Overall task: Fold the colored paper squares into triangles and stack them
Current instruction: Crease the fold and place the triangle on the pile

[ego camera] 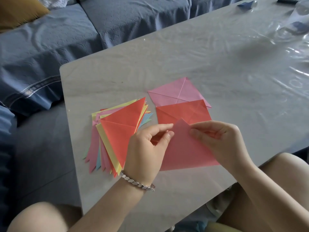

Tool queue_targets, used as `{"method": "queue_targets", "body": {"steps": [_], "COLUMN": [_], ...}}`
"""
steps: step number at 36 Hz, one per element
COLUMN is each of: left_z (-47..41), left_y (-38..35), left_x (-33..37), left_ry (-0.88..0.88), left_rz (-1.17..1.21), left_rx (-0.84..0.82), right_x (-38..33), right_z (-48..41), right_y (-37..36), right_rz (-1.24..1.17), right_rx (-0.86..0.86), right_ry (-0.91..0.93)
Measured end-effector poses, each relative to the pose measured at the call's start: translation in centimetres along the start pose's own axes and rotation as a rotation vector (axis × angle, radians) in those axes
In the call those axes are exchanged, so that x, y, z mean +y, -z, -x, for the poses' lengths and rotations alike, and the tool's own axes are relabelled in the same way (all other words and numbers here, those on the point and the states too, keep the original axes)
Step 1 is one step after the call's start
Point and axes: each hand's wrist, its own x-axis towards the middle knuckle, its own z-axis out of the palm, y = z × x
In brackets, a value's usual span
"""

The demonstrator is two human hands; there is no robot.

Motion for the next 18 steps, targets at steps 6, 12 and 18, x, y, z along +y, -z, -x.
{"method": "queue_targets", "body": {"steps": [6, 12, 18], "left_z": [-0.5, -0.8, -2.2], "left_y": [0.3, 0.1, -1.8], "left_x": [0.2, 0.5, -2.8], "left_ry": [0.083, 0.109, 0.459], "left_rz": [0.008, -0.033, 0.188], "left_rx": [-0.142, -0.344, -0.048], "right_x": [-0.6, -1.2, 0.7], "right_z": [-1.0, -2.6, -2.8], "right_y": [1.4, 1.9, 0.3], "right_rz": [0.249, 0.69, 0.963], "right_rx": [-0.244, -0.434, -0.239], "right_ry": [0.1, 0.377, 0.528]}}
